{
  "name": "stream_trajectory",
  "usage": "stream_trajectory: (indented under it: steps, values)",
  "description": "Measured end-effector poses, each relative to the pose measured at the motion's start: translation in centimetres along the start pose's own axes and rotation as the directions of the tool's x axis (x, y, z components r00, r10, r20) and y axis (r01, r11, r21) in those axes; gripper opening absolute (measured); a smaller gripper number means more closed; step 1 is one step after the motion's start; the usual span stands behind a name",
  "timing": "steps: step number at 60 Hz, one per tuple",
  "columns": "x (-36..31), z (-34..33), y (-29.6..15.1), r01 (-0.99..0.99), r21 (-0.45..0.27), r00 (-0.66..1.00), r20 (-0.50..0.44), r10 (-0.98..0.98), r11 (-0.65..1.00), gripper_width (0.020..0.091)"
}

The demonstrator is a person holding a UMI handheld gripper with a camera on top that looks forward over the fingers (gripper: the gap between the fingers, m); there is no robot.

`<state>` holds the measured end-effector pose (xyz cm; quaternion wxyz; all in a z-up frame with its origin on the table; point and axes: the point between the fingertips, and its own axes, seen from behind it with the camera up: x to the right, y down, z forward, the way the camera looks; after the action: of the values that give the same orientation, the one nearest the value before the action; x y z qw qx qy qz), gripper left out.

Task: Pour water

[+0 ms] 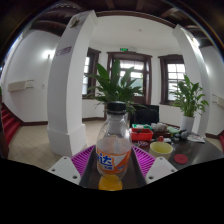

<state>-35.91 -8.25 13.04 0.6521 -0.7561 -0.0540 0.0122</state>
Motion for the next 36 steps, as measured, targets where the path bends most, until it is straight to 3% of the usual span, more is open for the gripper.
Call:
stream_trajectory:
  steps: [5,9,10,19,36]
  values:
    - [-1.2,1.2,-0.1,0.025,0.008,1.000,0.002,-0.025,1.000,0.0527]
    - [-2.8,1.7,-0.4,0.020,0.028,0.999,0.037,-0.021,0.999,0.0501]
    - [-0.2,1.4,-0.3,0.021,0.029,0.999,0.046,-0.022,0.999,0.0504]
    - [-0.4,1.2,-0.3,-0.030,0.062,0.998,0.063,0.026,0.998,0.0380]
    - [-0.1,1.2,-0.2,-0.052,0.076,0.994,0.105,0.043,0.996,0.0378]
